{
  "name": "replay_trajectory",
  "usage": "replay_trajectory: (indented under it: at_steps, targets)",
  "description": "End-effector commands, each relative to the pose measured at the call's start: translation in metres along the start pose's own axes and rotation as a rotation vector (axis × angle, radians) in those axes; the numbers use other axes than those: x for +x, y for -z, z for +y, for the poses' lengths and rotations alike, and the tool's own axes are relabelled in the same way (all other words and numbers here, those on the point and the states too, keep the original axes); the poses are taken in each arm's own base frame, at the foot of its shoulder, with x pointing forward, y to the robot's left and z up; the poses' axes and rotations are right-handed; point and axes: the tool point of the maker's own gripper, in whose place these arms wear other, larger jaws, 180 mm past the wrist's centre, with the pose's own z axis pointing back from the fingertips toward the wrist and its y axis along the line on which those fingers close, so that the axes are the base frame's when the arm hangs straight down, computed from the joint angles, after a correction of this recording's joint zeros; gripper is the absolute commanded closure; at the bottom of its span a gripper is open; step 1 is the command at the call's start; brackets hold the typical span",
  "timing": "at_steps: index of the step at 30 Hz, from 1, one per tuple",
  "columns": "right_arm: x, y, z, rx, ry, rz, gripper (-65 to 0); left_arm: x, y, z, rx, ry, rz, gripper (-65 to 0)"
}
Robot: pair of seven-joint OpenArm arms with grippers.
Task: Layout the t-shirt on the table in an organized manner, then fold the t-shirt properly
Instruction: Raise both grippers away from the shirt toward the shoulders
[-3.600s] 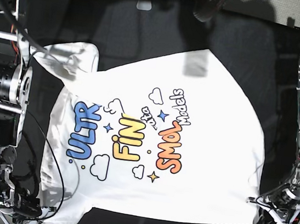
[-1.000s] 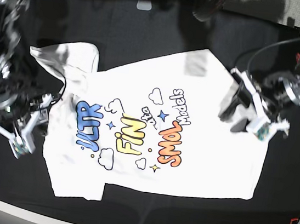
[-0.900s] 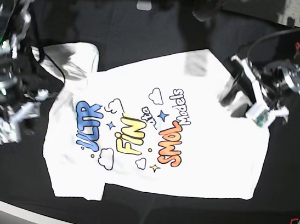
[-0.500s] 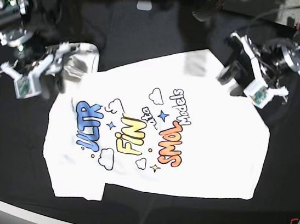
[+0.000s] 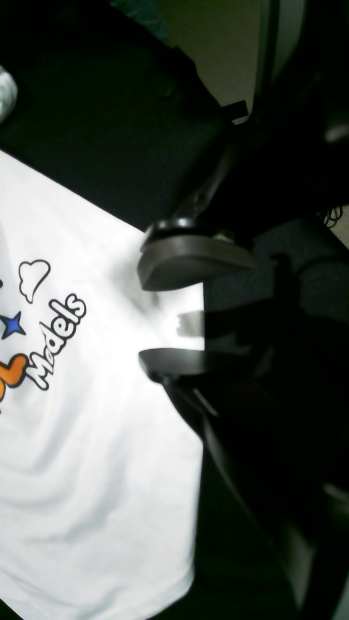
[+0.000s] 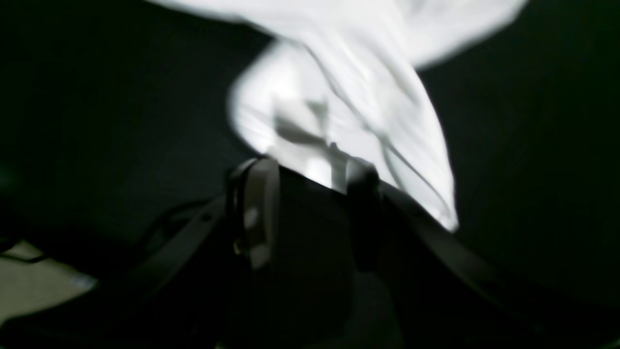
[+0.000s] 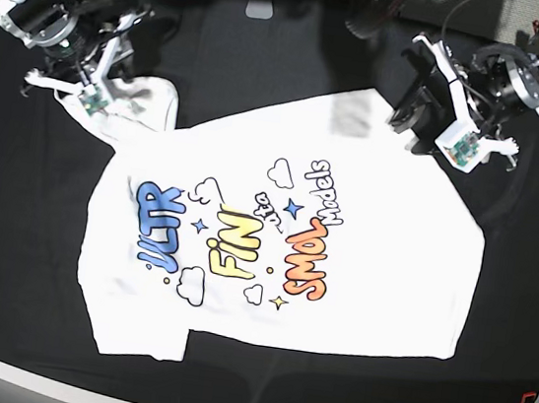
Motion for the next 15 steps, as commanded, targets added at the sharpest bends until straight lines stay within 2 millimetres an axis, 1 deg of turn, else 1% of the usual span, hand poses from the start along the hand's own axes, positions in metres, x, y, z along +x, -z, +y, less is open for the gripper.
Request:
replay_trajectory:
  at_steps: [1,3,5,8,11,15]
  targets:
    - [0.002,0.000,-0.016,-0.056,0.010,-0.011,-21.5,0.010,-0.003,0.000,-0.002,0.012,-0.037,-22.6]
    - [-0.014,0.008,-0.025,-0.085,0.042,0.038,-21.5,0.011,-0.003,0.000,-0.002,0.012,-0.038,-22.6]
    - [-0.028,0.016,-0.028,-0.077,0.067,0.074,-21.5,0.011,-0.003,0.000,-0.002,0.012,-0.038,-22.6]
    - [-0.039,0.023,-0.034,-0.074,0.076,0.091,-21.5,0.012,-0.003,0.000,-0.002,0.012,-0.043,-22.6]
    - [-0.037,0.022,-0.048,-0.115,0.088,0.082,-21.5,0.012,-0.003,0.000,-0.002,0.011,-0.045,-22.6]
    - [-0.018,0.021,-0.069,-0.175,0.101,0.025,-21.5,0.012,-0.003,0.000,-0.002,0.011,-0.045,-22.6]
